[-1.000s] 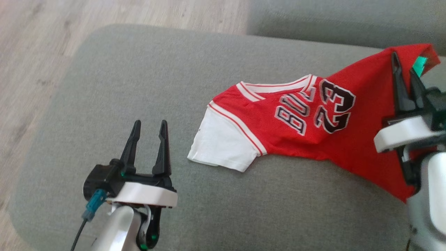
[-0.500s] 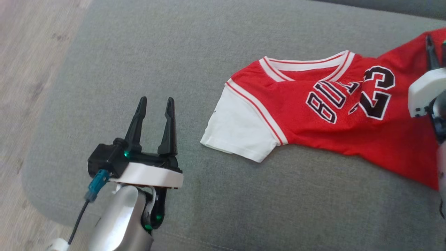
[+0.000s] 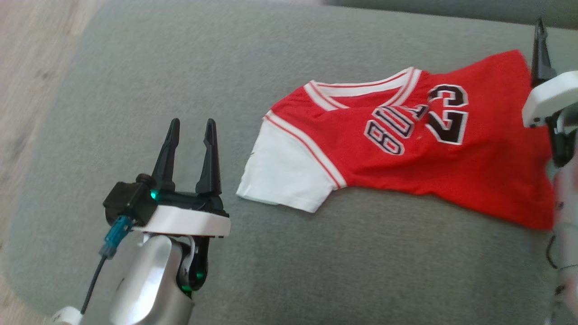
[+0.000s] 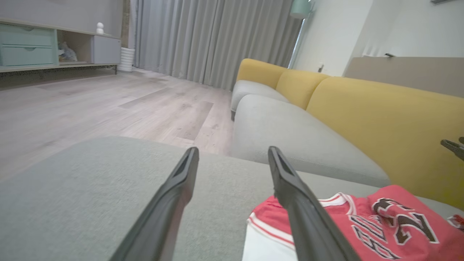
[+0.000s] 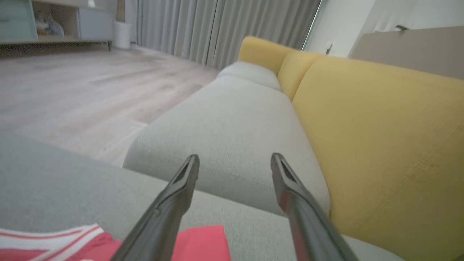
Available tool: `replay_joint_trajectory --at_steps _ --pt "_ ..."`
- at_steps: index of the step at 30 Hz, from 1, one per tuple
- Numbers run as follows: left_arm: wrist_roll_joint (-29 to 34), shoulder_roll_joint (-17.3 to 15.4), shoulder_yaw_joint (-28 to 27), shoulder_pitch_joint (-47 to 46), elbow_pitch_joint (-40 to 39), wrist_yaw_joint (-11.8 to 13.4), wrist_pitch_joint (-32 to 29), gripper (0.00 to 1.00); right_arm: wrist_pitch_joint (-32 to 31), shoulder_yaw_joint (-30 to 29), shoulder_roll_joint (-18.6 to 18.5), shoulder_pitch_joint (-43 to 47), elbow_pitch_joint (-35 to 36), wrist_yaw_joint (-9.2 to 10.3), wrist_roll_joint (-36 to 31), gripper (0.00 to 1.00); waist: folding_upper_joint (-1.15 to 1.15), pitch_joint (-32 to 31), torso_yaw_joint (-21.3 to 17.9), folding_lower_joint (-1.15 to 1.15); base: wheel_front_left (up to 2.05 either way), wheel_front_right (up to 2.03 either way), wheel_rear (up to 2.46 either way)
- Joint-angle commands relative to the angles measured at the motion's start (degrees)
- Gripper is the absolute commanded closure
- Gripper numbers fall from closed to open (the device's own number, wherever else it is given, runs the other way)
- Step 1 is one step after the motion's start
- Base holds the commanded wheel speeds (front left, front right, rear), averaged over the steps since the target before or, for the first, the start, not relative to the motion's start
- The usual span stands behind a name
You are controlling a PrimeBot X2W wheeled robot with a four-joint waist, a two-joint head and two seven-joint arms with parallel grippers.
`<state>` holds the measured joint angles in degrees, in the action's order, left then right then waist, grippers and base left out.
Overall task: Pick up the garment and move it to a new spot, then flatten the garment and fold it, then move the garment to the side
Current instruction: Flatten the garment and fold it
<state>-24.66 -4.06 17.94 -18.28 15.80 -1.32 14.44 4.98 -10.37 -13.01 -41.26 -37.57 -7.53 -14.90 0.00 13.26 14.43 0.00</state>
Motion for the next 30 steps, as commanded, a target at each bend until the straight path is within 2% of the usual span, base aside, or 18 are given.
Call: replay_joint_trajectory --at_steps 1,10,18,23,30 --pt "0.3 -0.3 -2.3 -1.0 -2.2 -0.3 0.5 0.00 1.4 0.3 1.1 0.1 3.5 0.04 1.0 0.00 0.00 -2.1 -2.3 0.00 0.00 0.00 0.00" --pt "1.4 0.0 -2.7 1.1 -1.7 -0.3 0.6 0.00 4.1 -0.9 7.2 11.3 18.0 0.04 7.0 0.00 0.00 -7.3 -7.2 0.00 0.00 0.00 0.00" --pt "1.9 0.3 -3.0 3.7 -1.2 -0.7 0.6 0.00 6.1 -1.3 9.9 25.8 28.1 0.04 12.5 0.00 0.00 -9.3 -9.1 0.00 0.00 0.00 0.00" --pt "2.1 0.4 -3.5 4.6 -0.6 -1.1 0.6 0.00 7.0 0.7 10.1 32.8 31.0 0.04 18.0 0.00 0.00 -9.2 -9.6 0.00 0.00 0.00 0.00" --pt "2.5 0.6 -4.1 4.4 0.8 -1.5 0.6 0.00 7.6 3.1 10.1 35.9 31.8 0.04 20.0 0.00 0.00 -8.7 -9.9 0.00 0.00 0.00 0.00"
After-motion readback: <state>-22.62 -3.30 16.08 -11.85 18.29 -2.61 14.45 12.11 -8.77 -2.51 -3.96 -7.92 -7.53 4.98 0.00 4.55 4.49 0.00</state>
